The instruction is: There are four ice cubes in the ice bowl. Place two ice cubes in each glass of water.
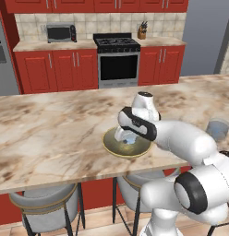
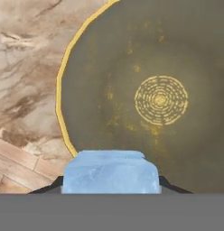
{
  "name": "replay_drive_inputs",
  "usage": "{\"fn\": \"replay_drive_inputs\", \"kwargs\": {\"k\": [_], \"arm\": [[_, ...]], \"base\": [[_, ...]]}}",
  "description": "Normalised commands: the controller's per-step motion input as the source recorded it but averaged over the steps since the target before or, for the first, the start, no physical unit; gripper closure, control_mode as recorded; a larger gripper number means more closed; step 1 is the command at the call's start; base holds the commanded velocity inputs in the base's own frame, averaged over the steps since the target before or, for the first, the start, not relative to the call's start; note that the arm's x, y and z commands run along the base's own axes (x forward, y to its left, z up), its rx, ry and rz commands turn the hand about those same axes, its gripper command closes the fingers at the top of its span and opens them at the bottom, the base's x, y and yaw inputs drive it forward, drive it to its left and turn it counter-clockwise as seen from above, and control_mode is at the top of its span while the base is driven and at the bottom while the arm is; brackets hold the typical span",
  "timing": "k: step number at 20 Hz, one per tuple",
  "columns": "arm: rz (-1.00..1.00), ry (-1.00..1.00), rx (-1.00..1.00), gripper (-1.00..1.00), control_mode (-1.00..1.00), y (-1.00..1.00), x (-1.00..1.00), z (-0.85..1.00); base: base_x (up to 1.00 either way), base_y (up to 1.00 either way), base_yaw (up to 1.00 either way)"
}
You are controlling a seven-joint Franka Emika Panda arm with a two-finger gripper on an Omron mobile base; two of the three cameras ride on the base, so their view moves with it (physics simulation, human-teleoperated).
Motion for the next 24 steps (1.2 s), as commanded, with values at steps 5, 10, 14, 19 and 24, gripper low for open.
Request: {"fn": "replay_drive_inputs", "kwargs": {"k": [5, 10, 14, 19, 24], "arm": [[-0.44, 0.00, 0.00, 1.00, -1.00, -0.32, -0.27, 0.68], [-0.47, -0.07, 0.07, 1.00, -1.00, -0.53, -0.17, 0.56], [-0.24, -0.18, 0.17, 1.00, -1.00, -0.92, -0.11, 0.52], [-0.20, -0.18, 0.10, 1.00, -1.00, -0.94, -0.01, 0.40], [-0.20, -0.06, 0.01, 1.00, -1.00, -0.80, 0.00, 0.40]], "base": [[0.00, 0.00, 0.00], [0.00, 0.00, 0.00], [0.00, 0.00, 0.00], [0.00, 0.00, 0.00], [0.00, 0.00, 0.00]]}}
